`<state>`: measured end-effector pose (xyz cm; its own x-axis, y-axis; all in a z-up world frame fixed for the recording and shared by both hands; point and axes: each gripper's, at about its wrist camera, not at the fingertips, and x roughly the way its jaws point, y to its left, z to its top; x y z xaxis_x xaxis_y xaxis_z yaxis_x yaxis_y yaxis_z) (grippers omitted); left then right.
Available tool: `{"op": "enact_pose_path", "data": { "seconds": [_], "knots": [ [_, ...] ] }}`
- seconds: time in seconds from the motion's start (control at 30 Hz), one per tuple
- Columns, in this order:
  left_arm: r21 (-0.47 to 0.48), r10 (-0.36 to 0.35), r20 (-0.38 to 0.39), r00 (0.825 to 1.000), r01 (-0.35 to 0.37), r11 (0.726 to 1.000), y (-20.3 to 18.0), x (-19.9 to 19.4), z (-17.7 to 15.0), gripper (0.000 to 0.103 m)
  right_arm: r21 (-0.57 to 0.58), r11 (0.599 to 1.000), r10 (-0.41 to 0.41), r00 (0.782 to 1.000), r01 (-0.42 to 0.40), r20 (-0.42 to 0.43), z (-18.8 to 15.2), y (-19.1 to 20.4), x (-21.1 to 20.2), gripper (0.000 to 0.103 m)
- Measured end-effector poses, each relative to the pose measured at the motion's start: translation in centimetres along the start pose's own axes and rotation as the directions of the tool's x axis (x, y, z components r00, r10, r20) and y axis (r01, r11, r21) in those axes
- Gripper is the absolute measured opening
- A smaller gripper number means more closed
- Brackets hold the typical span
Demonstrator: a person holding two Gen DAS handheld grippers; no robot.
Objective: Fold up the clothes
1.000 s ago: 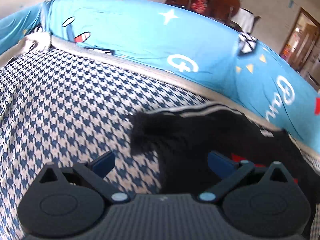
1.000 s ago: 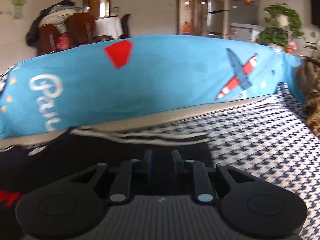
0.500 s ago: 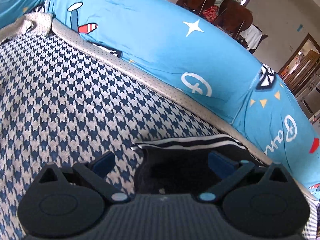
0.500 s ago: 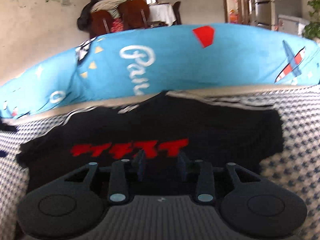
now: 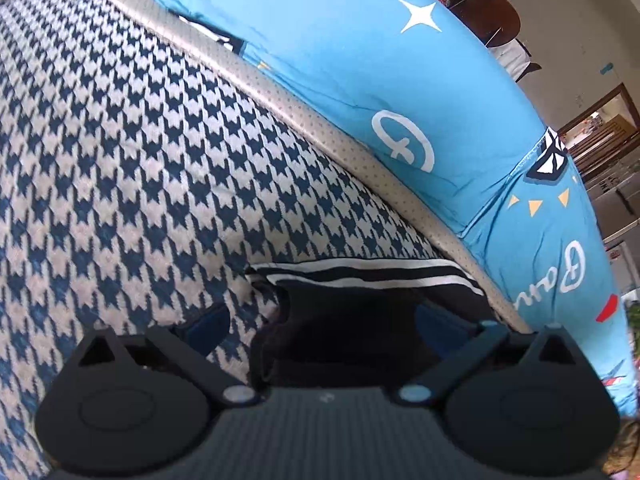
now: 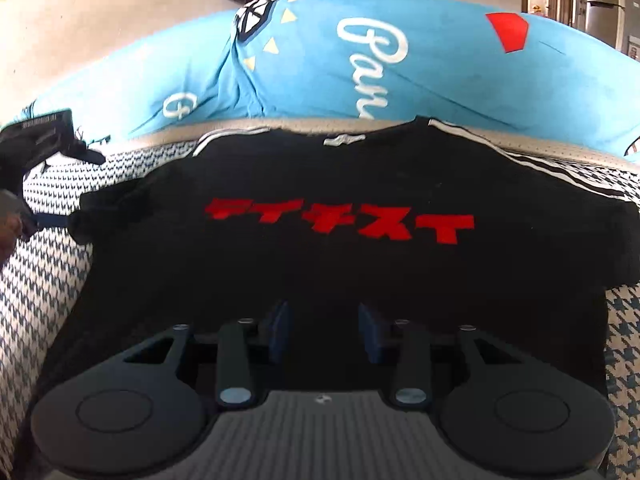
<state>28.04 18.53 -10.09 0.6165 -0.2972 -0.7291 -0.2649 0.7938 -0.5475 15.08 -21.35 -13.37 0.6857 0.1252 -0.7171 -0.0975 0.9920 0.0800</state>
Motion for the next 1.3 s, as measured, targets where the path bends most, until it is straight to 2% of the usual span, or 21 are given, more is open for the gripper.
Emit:
{"op": "enact_pose_path", "data": {
  "seconds": [0.13,0.27,0.4,0.5,0.57,0.77,0.9,0.97,1.03,1.17,1.23,1.3],
  "knots": [
    [-0.035,-0.032,-0.025,0.999,0.032,0.999,0.5,0.4,0.3,0.103,0.012,1.0,0.013,0.999,-0.013,-0.029,-0.2,-0.1,0.6,0.041],
    [-0.034,-0.069,-0.029,0.997,0.068,0.997,0.4,0.8,0.5,0.101,0.004,1.0,0.018,0.999,-0.018,-0.036,-0.4,0.1,0.6,0.046],
    [-0.048,-0.076,-0.035,0.996,0.074,0.996,0.6,1.7,0.5,0.087,-0.019,1.0,0.014,0.999,-0.015,-0.037,-0.5,0.4,0.6,0.049],
    [-0.052,-0.085,-0.04,0.996,0.083,0.995,0.8,2.3,0.3,0.069,-0.037,0.999,0.011,0.999,-0.012,-0.038,-0.6,0.6,0.7,0.052],
    [-0.044,-0.077,-0.036,0.996,0.076,0.996,0.7,2.5,0.2,0.066,-0.046,0.999,0.01,0.999,-0.012,-0.038,-0.7,0.8,0.8,0.054],
    [-0.014,-0.044,-0.006,0.999,0.044,0.999,0.5,3.1,0.0,0.047,-0.075,0.997,0.002,0.999,-0.004,-0.038,-0.8,1.1,0.9,0.056],
    [0.003,-0.026,0.004,1.0,0.026,1.0,0.3,3.6,-0.2,0.023,-0.093,0.996,-0.006,0.999,0.003,-0.036,-0.9,1.4,1.0,0.058],
    [0.013,-0.017,0.008,1.0,0.017,1.0,0.1,3.9,-0.3,0.016,-0.094,0.996,-0.006,0.999,0.003,-0.035,-0.9,1.4,1.0,0.058],
    [0.047,0.008,0.033,0.999,-0.009,0.999,-0.6,3.7,-0.5,0.009,-0.093,0.996,-0.005,0.999,0.002,-0.035,-0.9,1.3,1.0,0.059],
    [0.15,0.076,0.122,0.99,-0.094,0.984,-2.7,2.9,-1.0,0.007,-0.093,0.996,-0.007,0.999,0.003,-0.035,-0.9,1.4,1.0,0.059],
    [0.248,0.128,0.21,0.969,-0.18,0.952,-4.6,2.2,-1.5,0.007,-0.092,0.996,-0.007,0.999,0.004,-0.035,-0.9,1.4,1.0,0.059],
    [0.344,0.172,0.305,0.937,-0.277,0.897,-6.4,1.9,-2.4,0.007,-0.091,0.996,-0.007,0.999,0.003,-0.034,-0.9,1.3,1.1,0.059]
  ]
}}
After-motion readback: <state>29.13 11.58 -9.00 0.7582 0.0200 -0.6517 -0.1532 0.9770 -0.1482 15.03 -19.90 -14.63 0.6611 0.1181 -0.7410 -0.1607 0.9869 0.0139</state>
